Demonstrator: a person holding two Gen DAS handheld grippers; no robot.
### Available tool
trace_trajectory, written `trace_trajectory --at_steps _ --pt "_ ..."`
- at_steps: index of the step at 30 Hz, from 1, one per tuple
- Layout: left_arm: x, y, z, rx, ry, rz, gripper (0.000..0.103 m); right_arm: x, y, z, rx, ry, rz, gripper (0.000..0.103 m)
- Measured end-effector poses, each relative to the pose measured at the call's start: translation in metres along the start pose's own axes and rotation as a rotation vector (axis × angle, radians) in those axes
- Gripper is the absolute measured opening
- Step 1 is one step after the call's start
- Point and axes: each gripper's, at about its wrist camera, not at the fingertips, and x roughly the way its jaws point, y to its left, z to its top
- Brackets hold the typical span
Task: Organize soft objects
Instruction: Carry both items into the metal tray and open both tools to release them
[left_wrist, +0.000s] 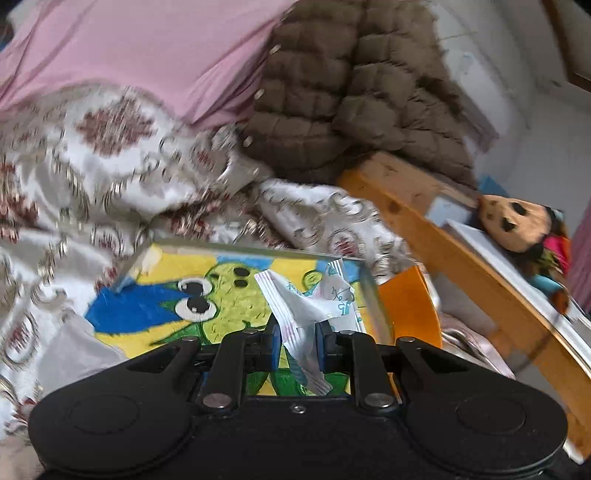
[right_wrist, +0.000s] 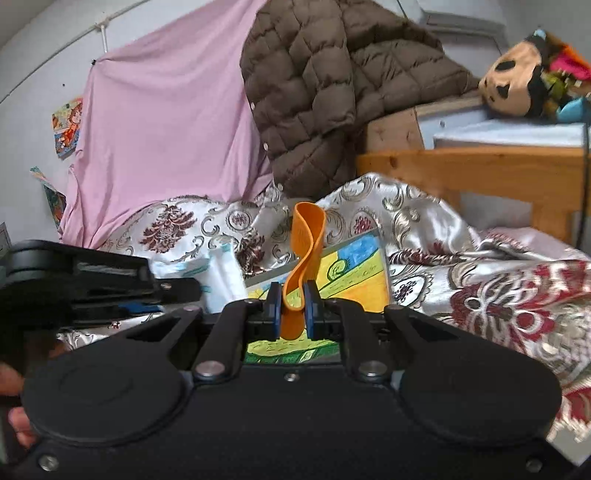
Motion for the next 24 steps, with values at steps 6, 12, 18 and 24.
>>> trace_trajectory --at_steps 6,12,18,24 --pt "0.047 0.000 -0.006 -0.061 0.097 0.056 0.019 0.051 -0.020 -0.003 0.071 0.109 -0.005 0.007" --pt "0.071 -0.016 -0.019 -0.026 0.162 0.063 0.020 0.077 -0.043 -0.007 0.128 0.168 -0.034 0.007" --pt "0.085 -0.023 -0.023 -0.034 0.214 0.092 0.022 0.081 -0.053 -0.007 0.166 0.206 -0.056 0.010" --pt "0.081 -0.026 -0.022 -0.002 0.235 0.117 0.036 0.072 -0.045 -0.007 0.156 0.211 -0.059 0.020"
